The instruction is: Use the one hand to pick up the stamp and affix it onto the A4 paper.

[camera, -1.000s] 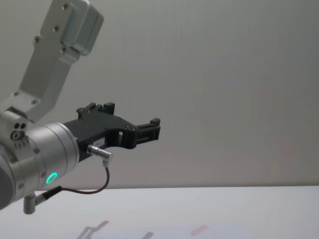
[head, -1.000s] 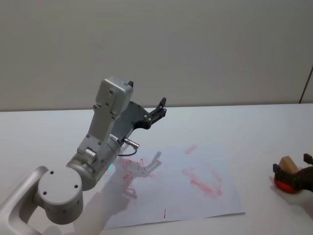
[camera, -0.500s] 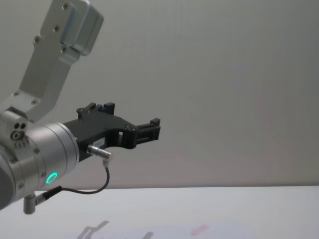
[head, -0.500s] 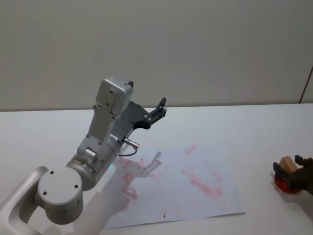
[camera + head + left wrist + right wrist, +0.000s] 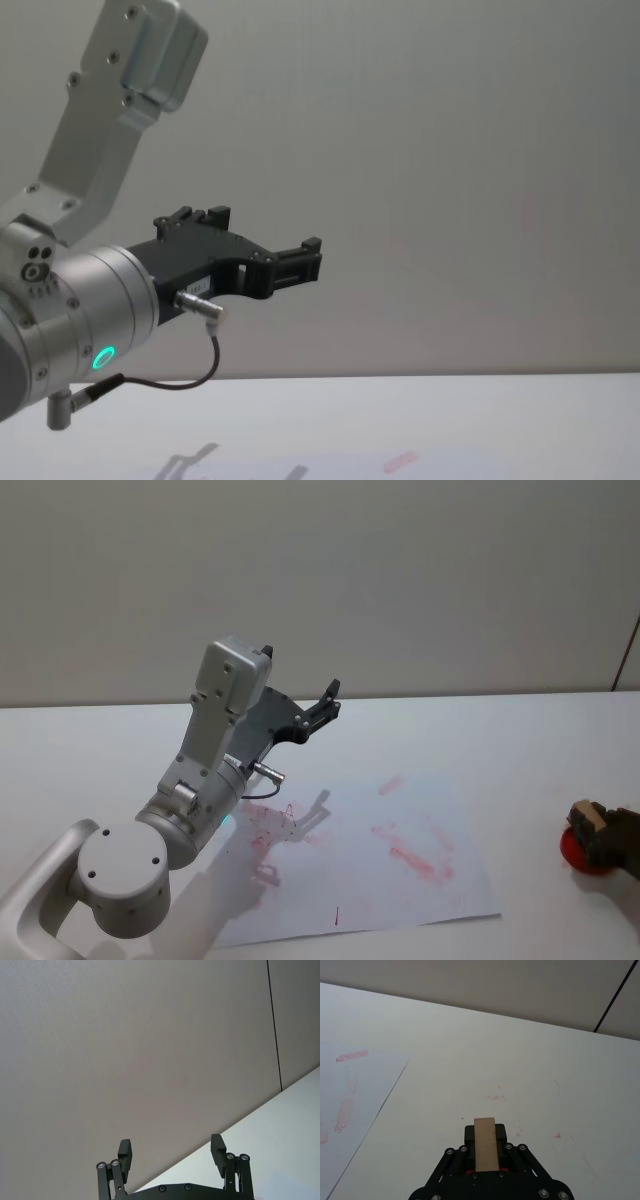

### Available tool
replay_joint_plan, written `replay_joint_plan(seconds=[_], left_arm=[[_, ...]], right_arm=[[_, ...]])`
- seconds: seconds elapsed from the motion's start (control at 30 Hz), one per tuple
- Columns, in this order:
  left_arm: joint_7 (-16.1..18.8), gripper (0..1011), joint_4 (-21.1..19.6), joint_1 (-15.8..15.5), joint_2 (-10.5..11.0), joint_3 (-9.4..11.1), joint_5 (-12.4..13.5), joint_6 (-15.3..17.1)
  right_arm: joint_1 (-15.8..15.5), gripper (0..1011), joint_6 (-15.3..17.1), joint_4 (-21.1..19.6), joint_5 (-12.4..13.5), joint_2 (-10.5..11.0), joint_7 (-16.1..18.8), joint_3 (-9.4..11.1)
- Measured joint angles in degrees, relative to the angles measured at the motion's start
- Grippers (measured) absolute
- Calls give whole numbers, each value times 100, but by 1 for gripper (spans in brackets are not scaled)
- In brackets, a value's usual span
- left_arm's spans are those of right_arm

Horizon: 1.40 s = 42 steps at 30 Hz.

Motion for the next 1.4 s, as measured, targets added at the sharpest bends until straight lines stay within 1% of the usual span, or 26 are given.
replay_joint_plan(seconds=[0.07, 0.27, 0.5, 0.7, 0.8, 0.83, 0.9, 0.93, 1.03, 1.1, 1.17, 1.2, 1.3, 1.4], left_arm=[[0, 1001, 0, 0, 0, 0, 0, 0], [0, 1001, 0, 0, 0, 0, 0, 0], [0, 1001, 0, 0, 0, 0, 0, 0], [0, 1001, 0, 0, 0, 0, 0, 0], [0, 1001, 0, 0, 0, 0, 0, 0], [0, 1001, 0, 0, 0, 0, 0, 0], [0, 1001, 0, 0, 0, 0, 0, 0], [0, 1001, 0, 0, 0, 0, 0, 0], [0, 1001, 0, 0, 0, 0, 0, 0], [0, 1001, 0, 0, 0, 0, 0, 0], [0, 1001, 0, 0, 0, 0, 0, 0], [0, 1001, 0, 0, 0, 0, 0, 0], [0, 1001, 0, 0, 0, 0, 0, 0], [0, 1001, 0, 0, 0, 0, 0, 0]], right_arm=[[2, 218, 0, 2, -3, -1, 0, -1], [3, 218, -3, 4, -9, 0, 6, -1], [4, 218, -114, -55, -33, 19, 49, 18], [96, 218, -268, -165, -33, -2, 197, 24], [189, 218, -359, -219, -6, -54, 369, -3], [189, 218, -359, -219, -6, -54, 369, -3], [286, 218, -406, -241, 9, -120, 508, -41], [286, 219, -406, -241, 9, -120, 508, -41], [384, 218, -442, -244, 21, -193, 680, -91], [479, 218, -458, -216, 23, -271, 811, -141], [612, 218, -470, -139, 21, -385, 1003, -222], [612, 218, -470, -139, 21, -385, 1003, -222], [752, 218, -472, -27, -11, -509, 1216, -308], [950, 218, -459, 188, -83, -686, 1458, -434]])
